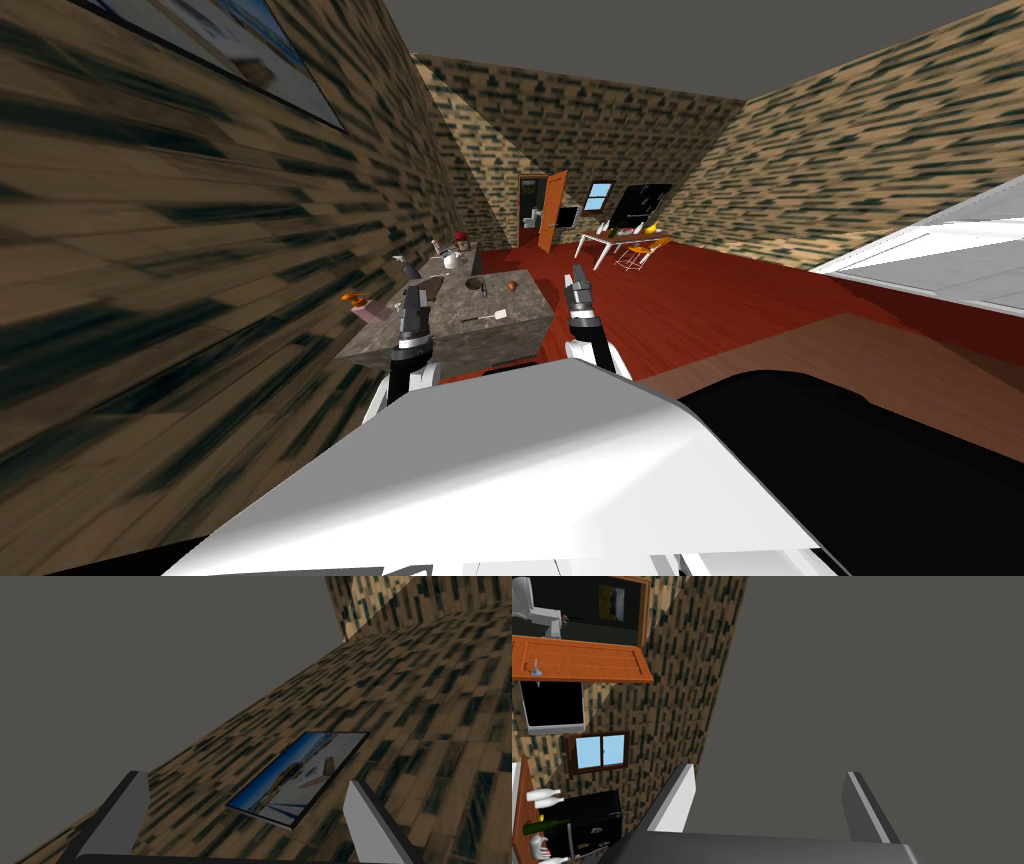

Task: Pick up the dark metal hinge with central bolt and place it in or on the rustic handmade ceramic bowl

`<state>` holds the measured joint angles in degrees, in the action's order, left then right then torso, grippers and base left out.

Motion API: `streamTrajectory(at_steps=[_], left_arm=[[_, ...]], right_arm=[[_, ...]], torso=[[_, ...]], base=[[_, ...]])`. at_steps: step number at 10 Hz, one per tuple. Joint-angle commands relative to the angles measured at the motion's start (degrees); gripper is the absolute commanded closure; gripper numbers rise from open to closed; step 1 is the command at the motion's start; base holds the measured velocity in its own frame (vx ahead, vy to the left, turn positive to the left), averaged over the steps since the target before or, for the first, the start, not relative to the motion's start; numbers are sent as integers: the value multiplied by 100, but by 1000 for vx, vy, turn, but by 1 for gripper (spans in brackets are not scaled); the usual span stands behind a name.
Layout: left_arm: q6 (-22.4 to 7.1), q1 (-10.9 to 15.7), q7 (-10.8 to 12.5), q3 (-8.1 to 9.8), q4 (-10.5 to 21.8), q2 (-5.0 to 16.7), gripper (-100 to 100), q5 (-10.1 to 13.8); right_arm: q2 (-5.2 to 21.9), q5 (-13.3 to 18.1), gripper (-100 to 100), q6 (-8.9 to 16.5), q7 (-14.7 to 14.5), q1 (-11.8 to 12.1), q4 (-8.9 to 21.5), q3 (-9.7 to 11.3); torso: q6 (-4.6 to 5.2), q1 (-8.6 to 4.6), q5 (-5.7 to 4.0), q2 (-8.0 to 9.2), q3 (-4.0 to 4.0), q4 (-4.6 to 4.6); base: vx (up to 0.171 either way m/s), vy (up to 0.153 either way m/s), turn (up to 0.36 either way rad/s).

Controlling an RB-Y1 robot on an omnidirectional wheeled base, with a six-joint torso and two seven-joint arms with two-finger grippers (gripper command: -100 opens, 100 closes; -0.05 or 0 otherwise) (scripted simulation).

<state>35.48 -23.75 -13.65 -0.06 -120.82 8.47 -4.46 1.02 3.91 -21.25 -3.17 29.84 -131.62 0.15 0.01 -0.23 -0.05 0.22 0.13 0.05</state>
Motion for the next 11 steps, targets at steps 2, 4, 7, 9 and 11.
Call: streamTrajectory(at_steps=[2, 4, 7, 9, 11], left_arm=[[-7, 152, -184, 162, 375, 164, -100, -63], [-22, 326, -459, 360, 775, 345, -100, -170], [-31, 424, -605, 465, 1163, 428, -100, -227], [-41, 530, -756, 573, 1443, 504, -100, -285], [-66, 764, -1070, 793, 1896, 637, -100, -403]], right_arm=[[0, 0, 0, 0, 0, 0, 0, 0], [0, 0, 0, 0, 0, 0, 0, 0], [0, 0, 0, 0, 0, 0, 0, 0], [0, 0, 0, 0, 0, 0, 0, 0], [0, 0, 0, 0, 0, 0, 0, 0]], torso=[[-1, 7, 1, -6, -3, -1], [0, -12, -2, 10, 5, 1], [0, -7, -2, 0, 0, 0], [-1, 3, 0, -3, -2, -1], [0, 3, 0, -7, -4, -1]], base=[[-42, -53, -28], [-104, -122, -68], [-52, -76, -26], [-45, -57, -36], [-45, -89, -62]])
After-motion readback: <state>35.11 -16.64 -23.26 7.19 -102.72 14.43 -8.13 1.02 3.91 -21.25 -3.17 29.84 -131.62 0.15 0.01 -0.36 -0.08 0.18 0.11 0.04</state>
